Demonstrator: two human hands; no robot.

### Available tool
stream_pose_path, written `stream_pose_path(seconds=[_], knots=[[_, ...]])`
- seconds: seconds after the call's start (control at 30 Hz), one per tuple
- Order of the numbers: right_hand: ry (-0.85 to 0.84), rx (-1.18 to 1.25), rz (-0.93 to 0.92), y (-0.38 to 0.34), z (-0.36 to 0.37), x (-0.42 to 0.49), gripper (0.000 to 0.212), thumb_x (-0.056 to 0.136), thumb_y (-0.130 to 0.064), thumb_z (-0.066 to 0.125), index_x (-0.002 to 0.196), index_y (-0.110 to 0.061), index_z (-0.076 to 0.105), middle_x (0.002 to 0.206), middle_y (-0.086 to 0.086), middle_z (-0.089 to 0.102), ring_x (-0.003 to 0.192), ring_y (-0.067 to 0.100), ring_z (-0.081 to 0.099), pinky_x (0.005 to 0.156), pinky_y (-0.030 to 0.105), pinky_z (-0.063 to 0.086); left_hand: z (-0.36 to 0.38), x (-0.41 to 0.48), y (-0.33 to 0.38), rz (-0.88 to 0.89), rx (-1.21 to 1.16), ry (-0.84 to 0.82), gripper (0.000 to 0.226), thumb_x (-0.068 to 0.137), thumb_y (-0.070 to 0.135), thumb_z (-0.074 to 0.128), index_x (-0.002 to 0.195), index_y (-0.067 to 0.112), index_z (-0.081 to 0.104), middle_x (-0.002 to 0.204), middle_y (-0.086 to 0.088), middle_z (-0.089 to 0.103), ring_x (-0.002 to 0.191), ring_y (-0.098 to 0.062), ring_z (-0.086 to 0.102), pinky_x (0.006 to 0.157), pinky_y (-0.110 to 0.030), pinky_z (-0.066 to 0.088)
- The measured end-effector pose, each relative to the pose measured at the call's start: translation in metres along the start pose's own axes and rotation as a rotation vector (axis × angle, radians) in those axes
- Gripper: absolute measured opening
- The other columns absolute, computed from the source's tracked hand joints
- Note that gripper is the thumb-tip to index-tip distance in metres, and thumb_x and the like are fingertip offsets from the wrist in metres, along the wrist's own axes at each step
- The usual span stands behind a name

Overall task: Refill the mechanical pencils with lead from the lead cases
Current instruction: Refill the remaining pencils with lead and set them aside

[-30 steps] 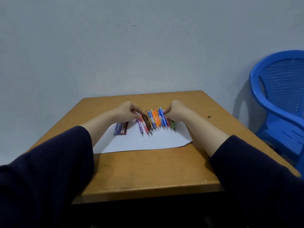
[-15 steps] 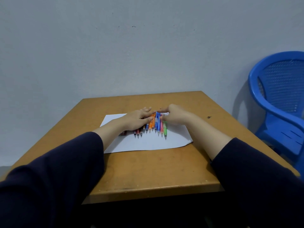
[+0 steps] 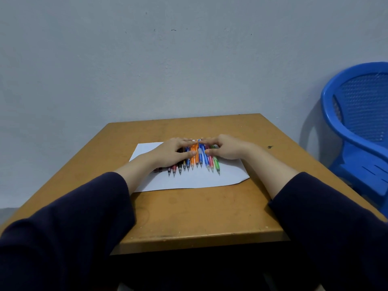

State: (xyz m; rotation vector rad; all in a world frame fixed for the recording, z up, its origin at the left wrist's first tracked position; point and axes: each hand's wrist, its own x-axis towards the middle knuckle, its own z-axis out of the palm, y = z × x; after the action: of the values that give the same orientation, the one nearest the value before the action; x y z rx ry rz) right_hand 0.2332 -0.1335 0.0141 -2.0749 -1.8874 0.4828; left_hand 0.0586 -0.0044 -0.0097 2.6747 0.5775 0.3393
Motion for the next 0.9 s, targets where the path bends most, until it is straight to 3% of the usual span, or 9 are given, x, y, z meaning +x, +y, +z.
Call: stream_pose_path(seconds=[0.1, 0.17, 0.33, 0.47, 0.6, 0.67, 0.73, 0.9], knots=[[0.006, 0.032, -0.025, 0.002, 0.002, 0.0, 0.053, 0.096, -0.035, 0.05, 0.146, -0.032, 0.032, 0.153, -0.008, 0.03, 0.125, 0.015, 0.047, 0.101, 0.036, 0.042, 0.0, -0.001, 0.001, 0.039, 0.009, -0.01, 0.061, 0.092, 0.054, 0.047, 0.145, 0.025, 0.038, 0.148, 0.003, 0.042, 0.135, -0.015, 0.036, 0.112, -0.039, 0.03], [0.009, 0.026, -0.048, 0.004, 0.005, 0.001, 0.053, 0.096, -0.037, 0.048, 0.146, -0.032, 0.03, 0.155, -0.009, 0.026, 0.135, 0.017, 0.036, 0.109, 0.04, 0.033, 0.0, 0.0, 0.001, 0.019, 0.06, -0.041, 0.06, 0.094, 0.055, 0.042, 0.147, 0.028, 0.035, 0.154, 0.005, 0.032, 0.139, -0.014, 0.029, 0.113, -0.038, 0.026], [0.035, 0.041, -0.067, 0.007, 0.007, 0.003, 0.051, 0.095, -0.038, 0.05, 0.144, -0.028, 0.037, 0.154, -0.006, 0.028, 0.138, 0.016, 0.03, 0.111, 0.041, 0.027, -0.001, 0.0, 0.0, 0.007, 0.037, -0.018, 0.055, 0.092, 0.058, 0.045, 0.14, 0.032, 0.047, 0.149, 0.009, 0.04, 0.136, -0.013, 0.034, 0.11, -0.038, 0.031], [0.089, 0.078, -0.07, 0.006, 0.011, 0.003, 0.058, 0.094, -0.044, 0.049, 0.147, -0.028, 0.031, 0.156, -0.006, 0.024, 0.142, 0.016, 0.023, 0.112, 0.04, 0.024, 0.0, -0.001, 0.001, 0.018, 0.015, 0.024, 0.051, 0.091, 0.055, 0.049, 0.136, 0.031, 0.052, 0.146, 0.008, 0.044, 0.136, -0.012, 0.035, 0.111, -0.037, 0.029], [0.102, 0.077, -0.078, 0.007, 0.013, 0.005, 0.054, 0.093, -0.046, 0.051, 0.142, -0.027, 0.041, 0.153, -0.002, 0.032, 0.138, 0.017, 0.031, 0.107, 0.037, 0.029, 0.0, -0.003, 0.002, 0.01, -0.024, 0.047, 0.048, 0.093, 0.051, 0.049, 0.134, 0.026, 0.055, 0.146, 0.006, 0.044, 0.134, -0.013, 0.037, 0.11, -0.041, 0.033], [0.11, 0.108, -0.07, 0.008, 0.012, 0.006, 0.052, 0.091, -0.047, 0.054, 0.139, -0.029, 0.045, 0.151, -0.002, 0.035, 0.136, 0.017, 0.035, 0.106, 0.039, 0.035, 0.0, -0.003, 0.004, 0.005, -0.008, 0.059, 0.05, 0.094, 0.048, 0.049, 0.137, 0.022, 0.052, 0.151, 0.004, 0.037, 0.14, -0.013, 0.03, 0.114, -0.038, 0.027], [0.11, 0.112, -0.067, 0.008, 0.011, 0.005, 0.051, 0.091, -0.046, 0.055, 0.138, -0.03, 0.047, 0.15, -0.004, 0.036, 0.134, 0.016, 0.037, 0.103, 0.037, 0.038, 0.0, -0.004, 0.005, -0.021, 0.011, 0.053, 0.054, 0.095, 0.047, 0.047, 0.141, 0.018, 0.046, 0.154, 0.003, 0.031, 0.143, -0.011, 0.022, 0.115, -0.033, 0.02], [0.118, 0.162, -0.068, 0.007, 0.012, 0.005, 0.053, 0.09, -0.045, 0.056, 0.14, -0.03, 0.044, 0.149, -0.006, 0.037, 0.129, 0.014, 0.042, 0.098, 0.033, 0.041, 0.0, -0.001, 0.005, -0.055, -0.053, 0.024, 0.051, 0.096, 0.044, 0.047, 0.139, 0.016, 0.049, 0.151, 0.001, 0.037, 0.142, -0.011, 0.026, 0.113, -0.029, 0.024]])
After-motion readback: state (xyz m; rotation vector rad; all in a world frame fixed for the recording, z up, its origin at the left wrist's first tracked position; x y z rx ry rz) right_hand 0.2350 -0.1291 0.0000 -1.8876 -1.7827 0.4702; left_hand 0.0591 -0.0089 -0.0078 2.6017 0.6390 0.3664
